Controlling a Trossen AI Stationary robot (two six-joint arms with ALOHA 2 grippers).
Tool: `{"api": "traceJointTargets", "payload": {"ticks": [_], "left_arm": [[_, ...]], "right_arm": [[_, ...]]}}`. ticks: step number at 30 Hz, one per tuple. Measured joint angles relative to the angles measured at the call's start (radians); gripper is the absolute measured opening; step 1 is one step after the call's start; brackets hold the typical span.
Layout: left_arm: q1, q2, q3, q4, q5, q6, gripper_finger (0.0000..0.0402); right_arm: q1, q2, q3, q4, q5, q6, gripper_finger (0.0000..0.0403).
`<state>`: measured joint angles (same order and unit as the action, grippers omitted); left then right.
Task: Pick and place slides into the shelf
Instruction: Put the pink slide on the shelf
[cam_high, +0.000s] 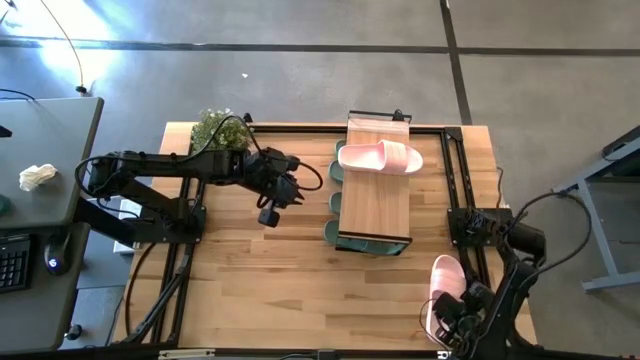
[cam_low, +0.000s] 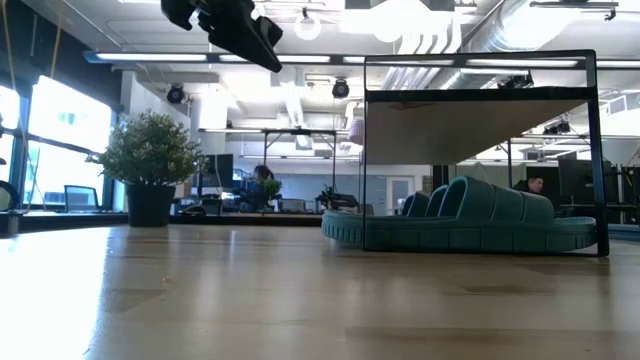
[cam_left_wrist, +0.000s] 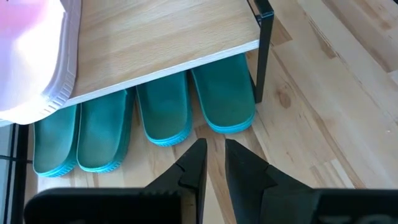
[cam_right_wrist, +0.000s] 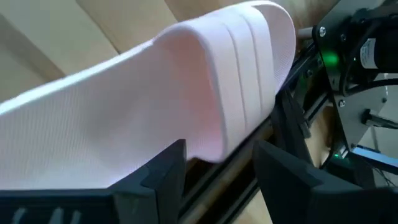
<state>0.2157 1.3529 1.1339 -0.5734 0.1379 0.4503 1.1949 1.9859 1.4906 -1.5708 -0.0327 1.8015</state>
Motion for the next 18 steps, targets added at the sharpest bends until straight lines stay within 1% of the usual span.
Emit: {"api": "traceJointTargets", "payload": {"ticks": [6,10,15,18], "left_arm": [[0.0,0.0,0.0,0.0,0.0,0.008,0.0046],[0.0,0.0,0.0,0.0,0.0,0.018,0.0046],[0.0,0.0,0.0,0.0,-0.001,0.021,0.0046],[0.0,0.0,0.0,0.0,-0.021,0.021,0.0046]], "right_arm": [[-0.021,0.046,0.0,0.0,0.035,-0.005,0.0177],[-0.036,0.065,0.0,0.0,0.036,-0.03,0.0177],[-0.051,0.089,0.0,0.0,-0.019,-0.029,0.0177],[-0.061,0.104,0.0,0.0,-0.039,-0.029,0.0177]]}}
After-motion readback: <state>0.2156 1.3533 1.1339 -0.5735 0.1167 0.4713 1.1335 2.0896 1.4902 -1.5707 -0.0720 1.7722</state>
